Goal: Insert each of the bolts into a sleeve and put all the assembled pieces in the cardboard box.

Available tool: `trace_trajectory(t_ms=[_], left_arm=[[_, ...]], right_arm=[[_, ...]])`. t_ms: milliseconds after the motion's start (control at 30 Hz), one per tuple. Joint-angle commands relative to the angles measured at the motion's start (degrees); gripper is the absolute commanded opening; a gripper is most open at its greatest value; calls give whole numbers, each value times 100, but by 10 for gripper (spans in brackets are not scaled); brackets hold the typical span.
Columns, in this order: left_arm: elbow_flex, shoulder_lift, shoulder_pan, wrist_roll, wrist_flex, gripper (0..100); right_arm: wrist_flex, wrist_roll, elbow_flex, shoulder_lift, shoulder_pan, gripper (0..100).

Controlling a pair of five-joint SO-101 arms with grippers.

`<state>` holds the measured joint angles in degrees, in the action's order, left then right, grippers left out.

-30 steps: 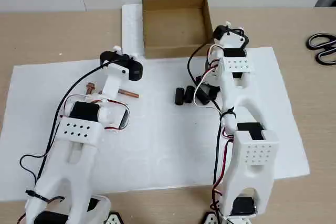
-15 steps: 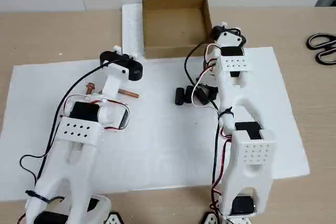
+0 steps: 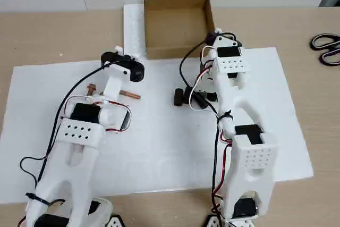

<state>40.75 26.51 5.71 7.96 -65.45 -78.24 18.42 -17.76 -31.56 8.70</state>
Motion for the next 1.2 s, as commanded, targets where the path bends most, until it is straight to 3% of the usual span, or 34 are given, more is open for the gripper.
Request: trace_trajectory(t_ms=[0, 767, 933, 1167], left_arm=[[-40, 53, -9, 0, 105, 58], [-31, 44, -18, 0, 97, 58], [-40, 53, -9, -9, 97, 58], [-66, 53, -9, -9, 97, 58]], right_arm=[[-22, -70, -79, 312, 31, 128], [374, -273, -79, -92, -92, 91], [356, -651, -88, -40, -22, 5], [101, -703, -255, 119, -13, 4]])
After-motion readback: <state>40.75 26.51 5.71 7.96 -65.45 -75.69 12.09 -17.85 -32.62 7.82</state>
